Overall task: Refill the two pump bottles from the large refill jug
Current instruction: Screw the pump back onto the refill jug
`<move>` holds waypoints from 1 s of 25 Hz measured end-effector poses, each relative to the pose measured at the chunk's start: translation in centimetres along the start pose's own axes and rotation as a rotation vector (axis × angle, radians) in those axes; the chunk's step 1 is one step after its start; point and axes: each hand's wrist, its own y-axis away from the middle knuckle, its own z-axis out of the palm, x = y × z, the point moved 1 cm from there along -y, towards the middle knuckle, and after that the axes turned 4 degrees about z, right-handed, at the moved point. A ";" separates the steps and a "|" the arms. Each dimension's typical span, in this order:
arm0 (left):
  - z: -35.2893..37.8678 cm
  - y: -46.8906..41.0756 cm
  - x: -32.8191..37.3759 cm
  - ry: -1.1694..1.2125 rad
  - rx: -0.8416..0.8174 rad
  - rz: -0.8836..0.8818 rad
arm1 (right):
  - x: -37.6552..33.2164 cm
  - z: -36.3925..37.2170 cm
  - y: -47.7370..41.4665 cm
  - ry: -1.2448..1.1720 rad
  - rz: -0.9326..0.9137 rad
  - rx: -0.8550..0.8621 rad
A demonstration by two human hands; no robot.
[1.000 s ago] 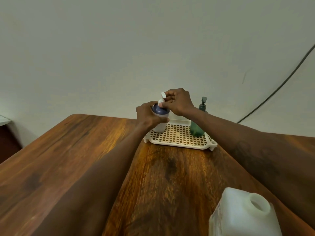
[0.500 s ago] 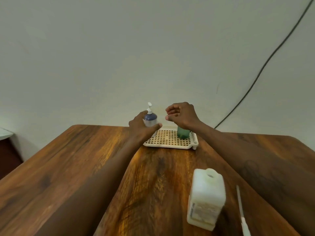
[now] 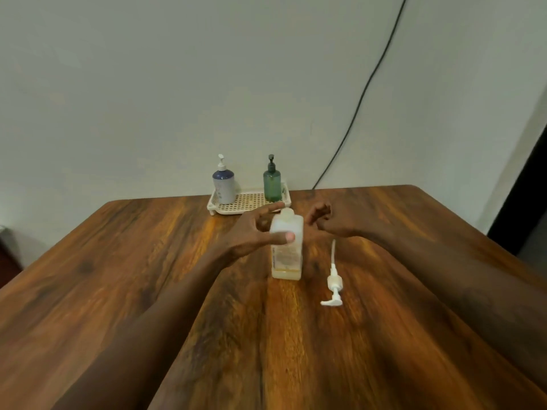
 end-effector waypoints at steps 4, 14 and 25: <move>1.9 0.5 -0.7 -0.132 0.118 0.008 | 1.7 1.8 3.4 0.264 0.004 -0.325; 2.5 1.5 -0.6 -0.195 0.230 -0.014 | 2.8 5.3 4.9 0.383 -0.023 -0.501; 1.3 3.1 1.2 -0.266 0.373 0.012 | -4.5 -4.0 3.0 -0.662 -0.119 0.434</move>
